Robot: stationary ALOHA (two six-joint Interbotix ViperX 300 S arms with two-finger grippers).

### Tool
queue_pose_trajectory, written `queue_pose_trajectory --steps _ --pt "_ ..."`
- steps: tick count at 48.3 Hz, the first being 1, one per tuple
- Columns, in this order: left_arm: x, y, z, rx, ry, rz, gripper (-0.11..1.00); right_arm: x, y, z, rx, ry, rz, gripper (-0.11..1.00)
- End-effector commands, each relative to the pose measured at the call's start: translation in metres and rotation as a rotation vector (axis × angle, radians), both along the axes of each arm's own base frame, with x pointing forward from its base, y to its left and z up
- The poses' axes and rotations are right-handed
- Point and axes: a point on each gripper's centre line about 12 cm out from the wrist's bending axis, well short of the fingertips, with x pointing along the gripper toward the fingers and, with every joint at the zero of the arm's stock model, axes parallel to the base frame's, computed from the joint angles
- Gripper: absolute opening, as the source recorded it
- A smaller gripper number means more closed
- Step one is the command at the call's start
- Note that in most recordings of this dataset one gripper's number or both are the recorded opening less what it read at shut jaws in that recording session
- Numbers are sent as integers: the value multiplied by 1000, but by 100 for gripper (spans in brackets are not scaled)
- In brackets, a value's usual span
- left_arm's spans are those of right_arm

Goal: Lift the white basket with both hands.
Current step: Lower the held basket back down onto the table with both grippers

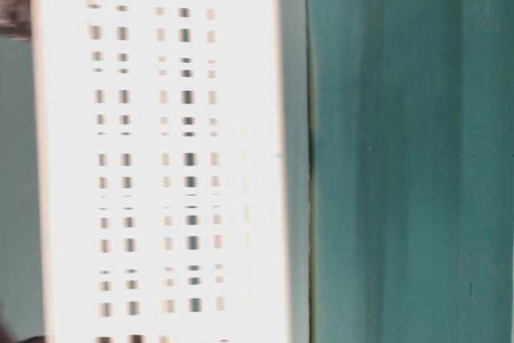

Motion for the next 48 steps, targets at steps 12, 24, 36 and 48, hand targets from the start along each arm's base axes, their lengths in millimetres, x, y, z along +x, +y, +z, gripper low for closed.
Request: queue_pose_trajectory --steps 12,24,36,48 --pt "20 5 -51 23 26 -19 11 10 6 -52 -41 -103 21 18" --pt "18 5 -84 17 101 -22 11 6 16 -84 -38 -51 39 18" --pt "21 5 -103 13 111 -21 8 11 15 -107 -31 2 35 18" --pt "26 6 -117 10 139 -21 8 15 14 -119 -38 -7 25 18"
